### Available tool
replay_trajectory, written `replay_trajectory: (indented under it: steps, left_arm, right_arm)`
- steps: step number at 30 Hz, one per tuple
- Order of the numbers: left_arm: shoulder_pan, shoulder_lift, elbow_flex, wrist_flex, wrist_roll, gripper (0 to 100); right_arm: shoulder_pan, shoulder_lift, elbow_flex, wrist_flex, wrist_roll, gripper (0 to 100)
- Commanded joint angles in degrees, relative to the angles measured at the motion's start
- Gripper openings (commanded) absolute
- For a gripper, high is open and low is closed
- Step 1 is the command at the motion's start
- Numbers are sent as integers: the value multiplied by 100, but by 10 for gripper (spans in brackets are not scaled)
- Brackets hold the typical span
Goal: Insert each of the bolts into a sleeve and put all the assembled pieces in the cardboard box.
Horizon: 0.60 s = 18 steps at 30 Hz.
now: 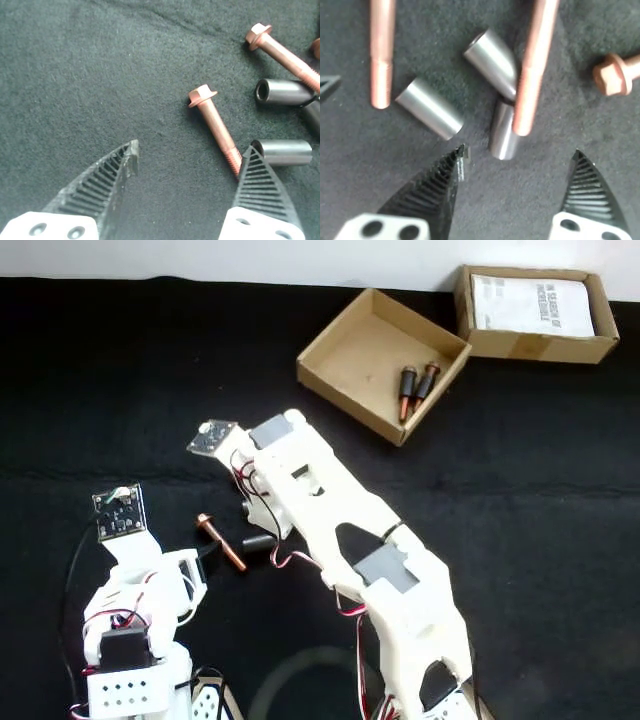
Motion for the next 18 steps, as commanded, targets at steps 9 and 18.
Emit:
replay_trajectory:
  steps: [9, 18]
  left_arm:
    - [-31, -75, 101, -18, 9, 322]
    - [-40, -75, 101, -18, 0, 322]
  right_arm:
    - [154, 743, -92, -400, 0, 137]
    - [567, 910, -1376, 611, -18, 8]
